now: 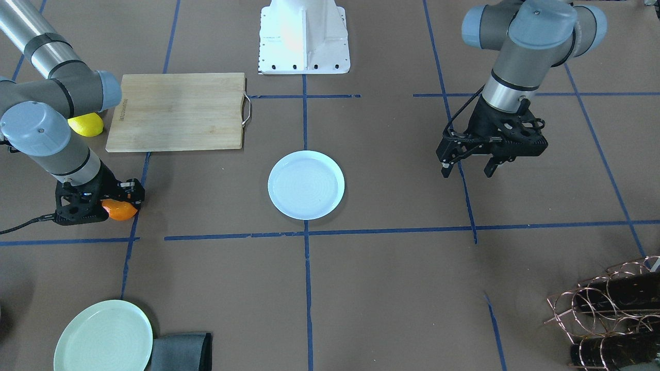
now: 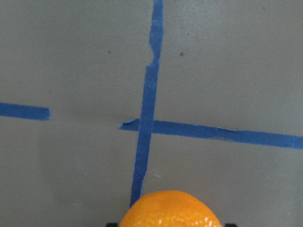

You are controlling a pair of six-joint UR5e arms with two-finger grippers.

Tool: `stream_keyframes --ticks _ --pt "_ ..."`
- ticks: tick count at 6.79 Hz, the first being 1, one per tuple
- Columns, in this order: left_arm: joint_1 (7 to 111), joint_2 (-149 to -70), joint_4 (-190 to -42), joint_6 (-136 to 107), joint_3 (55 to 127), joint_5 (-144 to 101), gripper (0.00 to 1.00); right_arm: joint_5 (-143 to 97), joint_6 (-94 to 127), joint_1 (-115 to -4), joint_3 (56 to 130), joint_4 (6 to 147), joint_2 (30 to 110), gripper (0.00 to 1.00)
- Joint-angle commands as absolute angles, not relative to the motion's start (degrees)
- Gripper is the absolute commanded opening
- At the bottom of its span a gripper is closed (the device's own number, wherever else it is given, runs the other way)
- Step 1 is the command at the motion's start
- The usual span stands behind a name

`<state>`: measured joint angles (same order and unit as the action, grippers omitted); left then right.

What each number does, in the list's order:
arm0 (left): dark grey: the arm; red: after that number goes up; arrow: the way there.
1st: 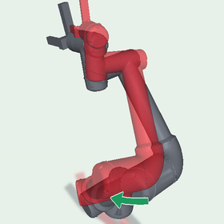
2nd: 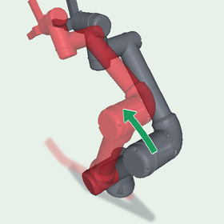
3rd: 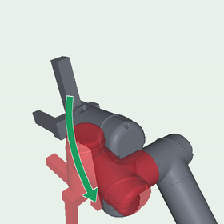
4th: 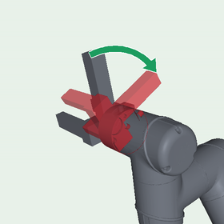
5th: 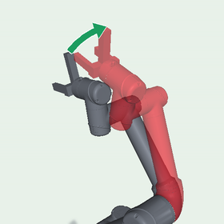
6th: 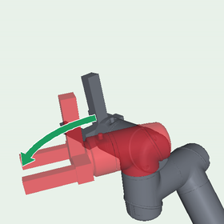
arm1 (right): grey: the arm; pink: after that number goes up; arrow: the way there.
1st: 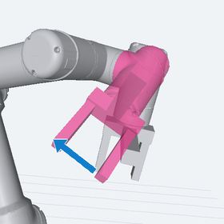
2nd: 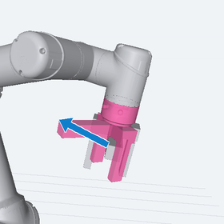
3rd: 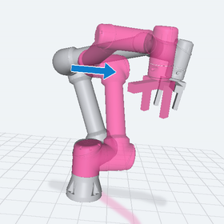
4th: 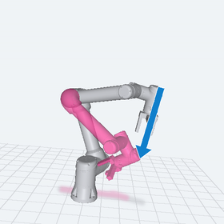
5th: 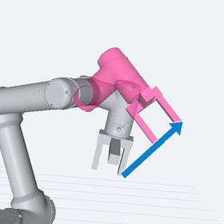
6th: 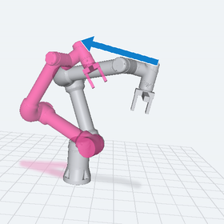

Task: Pick orange to plate
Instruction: 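Lower the right gripper over the orange and close on it, then carry the orange with the right gripper over the light blue plate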

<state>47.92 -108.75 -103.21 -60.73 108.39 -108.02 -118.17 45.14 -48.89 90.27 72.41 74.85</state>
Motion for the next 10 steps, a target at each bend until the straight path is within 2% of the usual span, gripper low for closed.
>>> stream_keyframes --ticks 1,2,3,6,7,9,10 --pt "49.4 -108.6 -103.0 -58.6 108.4 -108.1 1.00 -118.8 45.3 -49.0 94.0 73.4 75.0 0.00" --pt "50.8 -107.0 -103.1 -54.9 108.4 -109.9 1.00 -119.7 45.4 -48.8 98.1 78.4 74.1 0.00" --pt "54.1 -105.2 -103.0 -48.8 108.4 -113.2 1.00 -119.7 45.4 -48.8 100.8 85.8 69.4 0.00" --pt "65.0 -97.7 -103.0 -27.0 108.3 -119.5 1.00 -118.7 56.7 -42.2 100.6 89.5 59.9 0.00" --pt "67.1 -96.3 -102.6 -23.8 107.8 -119.5 1.00 -115.8 60.9 -39.1 99.6 89.2 56.7 0.00" --pt "68.2 -94.1 -102.5 -21.7 107.4 -119.3 1.00 -110.5 66.0 -33.5 89.9 89.0 46.6 0.00" --pt "69.5 -93.9 -102.5 -22.1 107.4 -119.4 1.00 -107.9 66.5 -31.2 86.0 88.1 44.3 0.00"
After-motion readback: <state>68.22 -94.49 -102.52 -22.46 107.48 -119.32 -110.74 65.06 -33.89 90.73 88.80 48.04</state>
